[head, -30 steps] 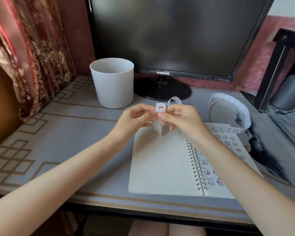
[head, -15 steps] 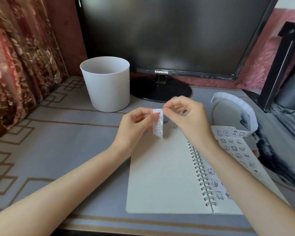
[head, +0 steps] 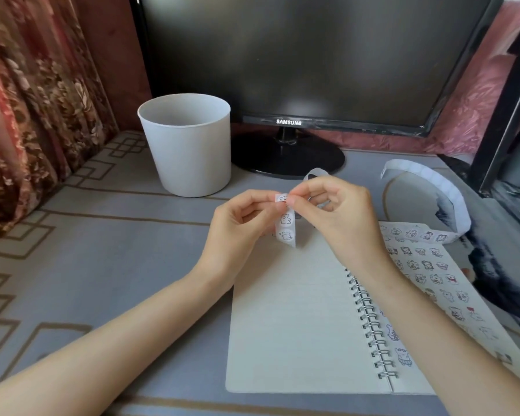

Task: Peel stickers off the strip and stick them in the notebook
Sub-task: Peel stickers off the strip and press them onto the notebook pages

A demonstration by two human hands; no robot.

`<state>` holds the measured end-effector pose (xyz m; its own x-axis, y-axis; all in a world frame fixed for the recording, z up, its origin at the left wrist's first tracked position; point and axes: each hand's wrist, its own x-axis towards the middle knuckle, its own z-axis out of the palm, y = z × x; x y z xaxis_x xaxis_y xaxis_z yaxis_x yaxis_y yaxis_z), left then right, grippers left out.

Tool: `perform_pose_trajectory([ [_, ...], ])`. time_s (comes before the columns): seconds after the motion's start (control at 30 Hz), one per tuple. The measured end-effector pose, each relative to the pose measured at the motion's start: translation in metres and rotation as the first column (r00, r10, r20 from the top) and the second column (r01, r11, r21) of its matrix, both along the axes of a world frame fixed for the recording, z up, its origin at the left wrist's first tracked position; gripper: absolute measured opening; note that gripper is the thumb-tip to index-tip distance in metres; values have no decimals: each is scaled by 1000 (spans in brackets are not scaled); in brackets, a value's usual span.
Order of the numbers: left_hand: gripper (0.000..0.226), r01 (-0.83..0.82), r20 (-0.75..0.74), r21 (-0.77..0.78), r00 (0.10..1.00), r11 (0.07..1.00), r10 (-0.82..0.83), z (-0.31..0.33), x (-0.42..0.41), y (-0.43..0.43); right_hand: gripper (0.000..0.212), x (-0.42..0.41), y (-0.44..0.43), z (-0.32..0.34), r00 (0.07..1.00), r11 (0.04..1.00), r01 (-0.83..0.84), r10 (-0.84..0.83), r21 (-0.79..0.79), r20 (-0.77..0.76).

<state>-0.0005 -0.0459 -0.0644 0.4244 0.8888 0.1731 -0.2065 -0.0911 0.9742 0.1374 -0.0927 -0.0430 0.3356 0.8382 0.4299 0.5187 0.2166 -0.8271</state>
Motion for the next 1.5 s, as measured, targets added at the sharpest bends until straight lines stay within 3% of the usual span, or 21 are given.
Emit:
perform_pose_trajectory([
  [0.37, 11, 2, -31, -14, 1000, 1000, -3, 0, -3, 2, 11, 3, 2, 0, 993, 994, -94, 88, -63, -83],
  [0.53, 29, 40, -53, 66, 998, 997, -36, 0, -4, -1, 9, 1, 0, 1, 1000, 998, -24, 25, -61, 9],
  [0.63, 29, 4, -97, 124, 995, 992, 8, -2, -3, -3, 10, -2, -2, 4, 998, 999, 30, -27, -44, 57],
  [0.87, 11, -109, -193, 195, 970, 975, 147, -6, 0, -2, 7, -9, -2, 7, 964, 987, -17, -26, -158, -265],
  [1.03, 10, -134, -208, 224, 961, 965, 181, -6, 0, -1, 5, -8, -6, 13, 921, 976, -53, -35, -213, -388],
  [1.5, 7, -140, -245, 270, 947, 953, 209, -7, 0, 3, 6, -7, -5, 13, 931, 950, -55, -62, -306, -359],
])
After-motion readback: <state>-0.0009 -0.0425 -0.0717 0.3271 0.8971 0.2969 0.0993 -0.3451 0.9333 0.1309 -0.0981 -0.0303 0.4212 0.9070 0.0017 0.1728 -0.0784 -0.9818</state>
